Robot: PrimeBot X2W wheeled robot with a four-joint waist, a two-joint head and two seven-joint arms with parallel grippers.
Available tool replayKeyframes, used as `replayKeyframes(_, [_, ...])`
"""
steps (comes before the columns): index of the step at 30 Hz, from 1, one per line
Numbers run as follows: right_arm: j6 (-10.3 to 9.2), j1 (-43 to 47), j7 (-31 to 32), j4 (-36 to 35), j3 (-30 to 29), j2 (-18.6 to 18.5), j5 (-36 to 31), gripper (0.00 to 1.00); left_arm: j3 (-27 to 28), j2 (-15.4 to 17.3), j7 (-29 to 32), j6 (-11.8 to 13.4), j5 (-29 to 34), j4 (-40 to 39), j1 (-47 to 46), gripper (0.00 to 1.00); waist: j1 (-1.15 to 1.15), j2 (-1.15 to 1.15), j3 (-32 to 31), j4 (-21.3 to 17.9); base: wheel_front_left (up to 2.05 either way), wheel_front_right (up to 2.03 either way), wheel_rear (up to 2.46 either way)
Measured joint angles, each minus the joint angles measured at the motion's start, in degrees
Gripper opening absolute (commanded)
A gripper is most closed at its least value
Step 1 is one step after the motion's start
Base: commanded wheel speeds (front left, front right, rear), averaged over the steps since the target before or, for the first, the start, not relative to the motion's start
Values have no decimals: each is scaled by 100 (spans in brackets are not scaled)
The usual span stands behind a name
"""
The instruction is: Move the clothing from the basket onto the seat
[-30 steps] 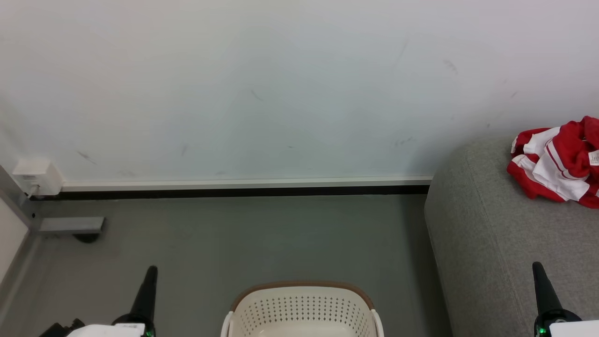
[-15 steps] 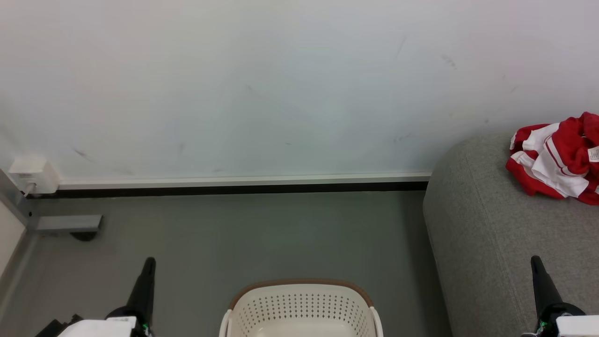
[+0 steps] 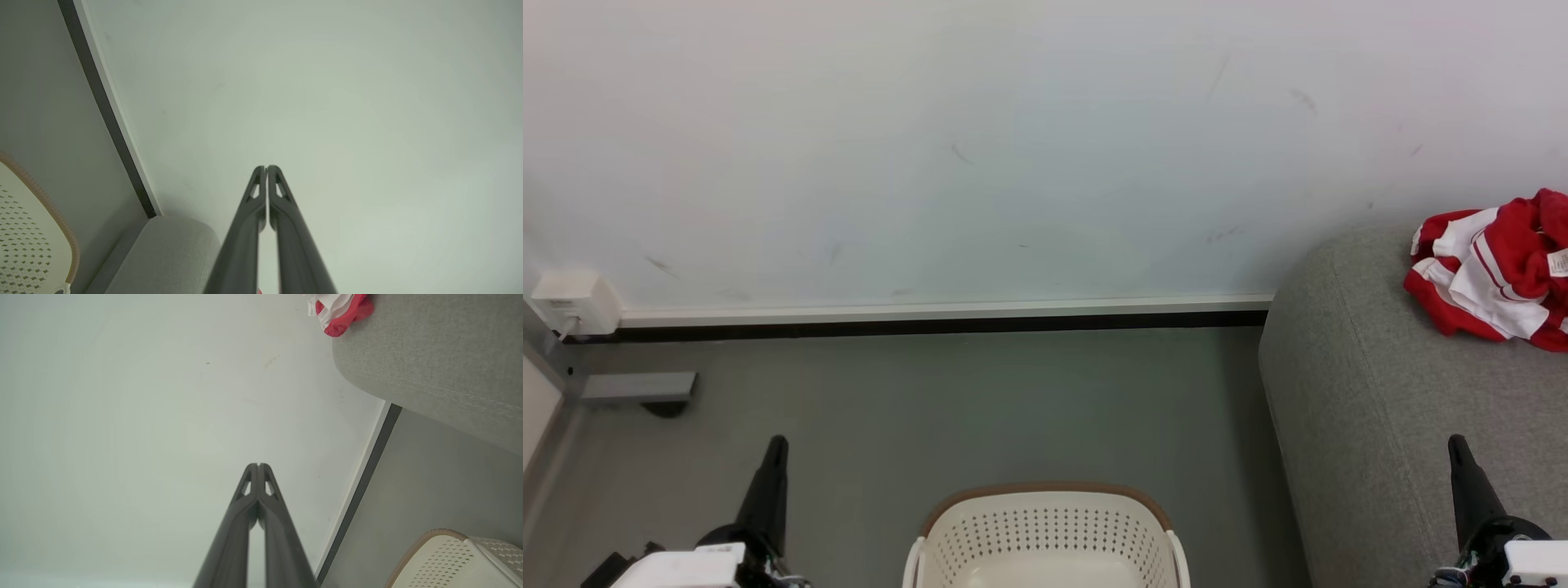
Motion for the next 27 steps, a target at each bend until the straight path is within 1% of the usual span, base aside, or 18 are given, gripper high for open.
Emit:
replayKeyframes(4, [0,-8,11,3,-3,-1,119,0,16,-3,23,-18,-65,-1,-21,0,0,0,10,-5,0,0,0])
replayKeyframes(27, [0,-10,11,4,-3,-2,119,0,16,-4,23,-19,-65,-1,-21,0,0,0,9,-5,0,0,0])
